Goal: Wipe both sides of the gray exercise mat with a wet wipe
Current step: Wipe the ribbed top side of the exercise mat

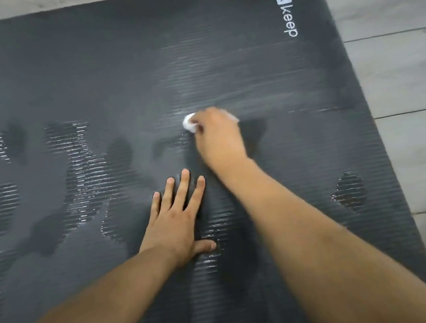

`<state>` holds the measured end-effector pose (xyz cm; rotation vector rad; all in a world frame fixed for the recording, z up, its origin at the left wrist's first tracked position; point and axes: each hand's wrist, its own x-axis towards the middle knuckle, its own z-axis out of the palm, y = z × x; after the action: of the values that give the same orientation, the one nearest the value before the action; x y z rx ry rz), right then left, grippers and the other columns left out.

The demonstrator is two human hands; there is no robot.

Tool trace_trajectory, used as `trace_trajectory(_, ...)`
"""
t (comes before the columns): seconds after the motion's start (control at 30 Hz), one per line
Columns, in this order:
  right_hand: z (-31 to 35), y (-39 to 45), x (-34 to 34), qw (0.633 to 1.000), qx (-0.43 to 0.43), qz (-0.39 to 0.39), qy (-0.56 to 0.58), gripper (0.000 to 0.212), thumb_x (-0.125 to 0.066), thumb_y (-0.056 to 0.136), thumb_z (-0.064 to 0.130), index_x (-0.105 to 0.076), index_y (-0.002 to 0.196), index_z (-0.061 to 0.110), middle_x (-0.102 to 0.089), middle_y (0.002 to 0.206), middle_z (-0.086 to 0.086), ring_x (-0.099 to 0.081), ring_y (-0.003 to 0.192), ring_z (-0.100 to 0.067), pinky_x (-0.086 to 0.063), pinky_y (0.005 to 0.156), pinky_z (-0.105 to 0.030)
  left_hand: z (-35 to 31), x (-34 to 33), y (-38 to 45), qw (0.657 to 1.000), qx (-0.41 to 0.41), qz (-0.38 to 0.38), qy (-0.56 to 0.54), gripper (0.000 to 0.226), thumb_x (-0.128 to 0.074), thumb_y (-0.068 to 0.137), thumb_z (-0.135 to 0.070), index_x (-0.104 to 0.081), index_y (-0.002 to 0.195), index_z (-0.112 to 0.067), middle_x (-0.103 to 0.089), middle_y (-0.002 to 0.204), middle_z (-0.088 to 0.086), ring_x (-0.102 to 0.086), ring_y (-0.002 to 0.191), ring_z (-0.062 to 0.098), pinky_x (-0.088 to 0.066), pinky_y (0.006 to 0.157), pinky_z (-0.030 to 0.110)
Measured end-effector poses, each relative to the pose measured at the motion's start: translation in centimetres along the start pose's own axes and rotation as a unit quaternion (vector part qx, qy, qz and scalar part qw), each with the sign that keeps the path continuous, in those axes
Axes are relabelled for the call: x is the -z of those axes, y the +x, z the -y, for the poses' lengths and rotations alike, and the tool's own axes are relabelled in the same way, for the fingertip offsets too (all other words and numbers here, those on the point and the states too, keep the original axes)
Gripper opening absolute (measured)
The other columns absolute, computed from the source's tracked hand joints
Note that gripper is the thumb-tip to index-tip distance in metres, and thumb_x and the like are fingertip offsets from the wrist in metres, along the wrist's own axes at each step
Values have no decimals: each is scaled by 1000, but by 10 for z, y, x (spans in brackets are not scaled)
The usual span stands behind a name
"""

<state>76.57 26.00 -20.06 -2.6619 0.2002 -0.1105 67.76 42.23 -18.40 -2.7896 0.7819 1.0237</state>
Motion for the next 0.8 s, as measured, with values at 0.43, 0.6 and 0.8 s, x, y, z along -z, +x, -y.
trace_trajectory(0.43,-156,-61,94,954,-259,-118,-97,30,-46,90,1,-69,105,11,-58,103,-18,-53,100,-38,-40,76,-37,1,0,-1,999,-5,-16,-33,129,-67,81,-70,34,153,-34,45,158,-3,31,151,28,10,126,48)
trace_trajectory(0.6,-72,-40,38,980,-175,-87,-33,30,-51,80,-1,-70,93,19,-60,97,-11,-56,95,-31,-27,69,-26,0,0,1,999,-6,-20,-30,130,-68,80,-71,33,153,-35,44,158,-3,31,151,27,10,126,48)
trace_trajectory(0.8,-5,-51,8,994,79,74,-23,25,-56,87,6,-68,107,14,-58,105,-6,-51,106,-25,-45,73,-36,3,-2,1,999,-10,-32,-14,128,-68,78,-73,24,157,-34,36,163,-1,23,155,28,4,127,48)
